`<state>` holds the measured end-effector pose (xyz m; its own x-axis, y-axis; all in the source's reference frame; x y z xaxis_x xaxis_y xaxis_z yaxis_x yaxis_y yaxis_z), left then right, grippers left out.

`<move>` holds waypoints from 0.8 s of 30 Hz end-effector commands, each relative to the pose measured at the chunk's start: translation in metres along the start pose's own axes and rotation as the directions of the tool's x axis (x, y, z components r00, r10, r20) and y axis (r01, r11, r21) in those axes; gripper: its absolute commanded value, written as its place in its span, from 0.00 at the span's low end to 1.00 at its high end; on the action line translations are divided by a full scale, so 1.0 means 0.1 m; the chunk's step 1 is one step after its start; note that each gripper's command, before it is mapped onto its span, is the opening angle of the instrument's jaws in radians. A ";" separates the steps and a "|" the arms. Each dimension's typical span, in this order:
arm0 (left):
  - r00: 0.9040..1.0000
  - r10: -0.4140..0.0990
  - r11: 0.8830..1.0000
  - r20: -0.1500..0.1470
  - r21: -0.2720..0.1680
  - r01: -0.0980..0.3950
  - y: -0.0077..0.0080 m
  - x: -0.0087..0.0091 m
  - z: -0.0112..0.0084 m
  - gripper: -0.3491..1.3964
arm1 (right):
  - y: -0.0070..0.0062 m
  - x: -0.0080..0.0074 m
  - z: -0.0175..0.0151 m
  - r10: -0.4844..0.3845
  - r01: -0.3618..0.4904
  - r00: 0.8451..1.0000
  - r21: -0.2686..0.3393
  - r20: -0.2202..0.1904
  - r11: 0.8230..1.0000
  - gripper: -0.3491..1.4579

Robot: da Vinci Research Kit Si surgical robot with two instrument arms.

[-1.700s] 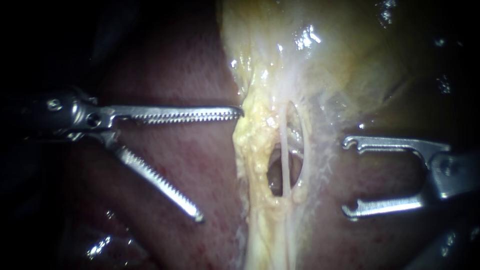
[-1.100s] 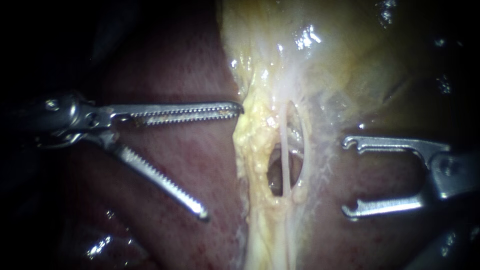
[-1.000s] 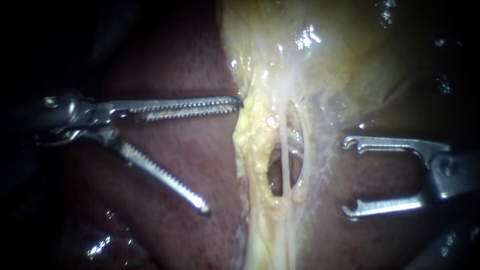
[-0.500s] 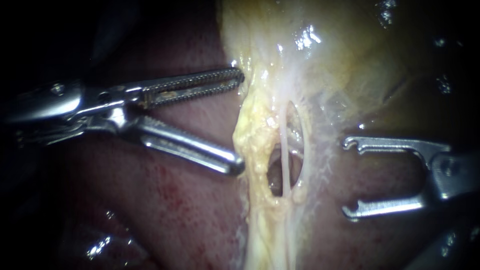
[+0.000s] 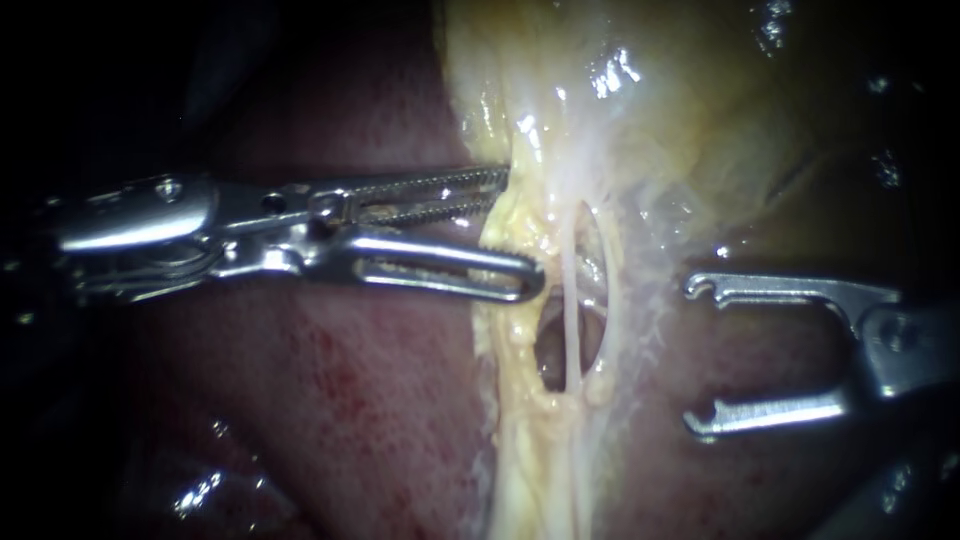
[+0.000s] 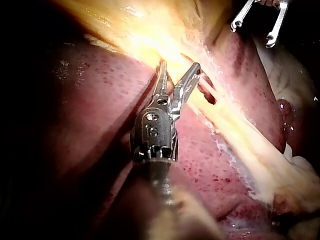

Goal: Grabbing gallbladder

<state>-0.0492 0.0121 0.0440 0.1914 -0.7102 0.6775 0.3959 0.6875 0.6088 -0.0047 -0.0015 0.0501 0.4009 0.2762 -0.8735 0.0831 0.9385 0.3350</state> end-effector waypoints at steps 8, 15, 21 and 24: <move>1.000 -0.024 0.999 -0.007 -0.026 0.024 0.005 0.001 -0.003 0.17 | 0.000 0.000 0.000 0.000 0.000 1.000 0.000 0.000 1.000 0.51; 0.999 -0.029 0.999 -0.027 -0.046 0.028 0.007 0.001 -0.007 0.00 | 0.000 0.000 0.000 0.000 0.000 1.000 0.000 0.000 1.000 0.51; 0.999 -0.034 0.998 -0.032 -0.061 0.032 0.007 0.001 -0.008 0.00 | 0.000 0.000 0.000 0.000 0.000 1.000 0.000 0.000 1.000 0.51; 0.999 -0.035 0.997 -0.031 -0.065 0.033 0.007 0.002 -0.008 0.00 | 0.000 0.000 0.000 0.000 0.000 1.000 0.000 0.000 1.000 0.51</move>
<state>-0.0482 0.0123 0.0442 0.2057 -0.7384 0.6423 0.4598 0.6523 0.6026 -0.0047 -0.0015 0.0501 0.4009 0.2760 -0.8736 0.0833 0.9386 0.3347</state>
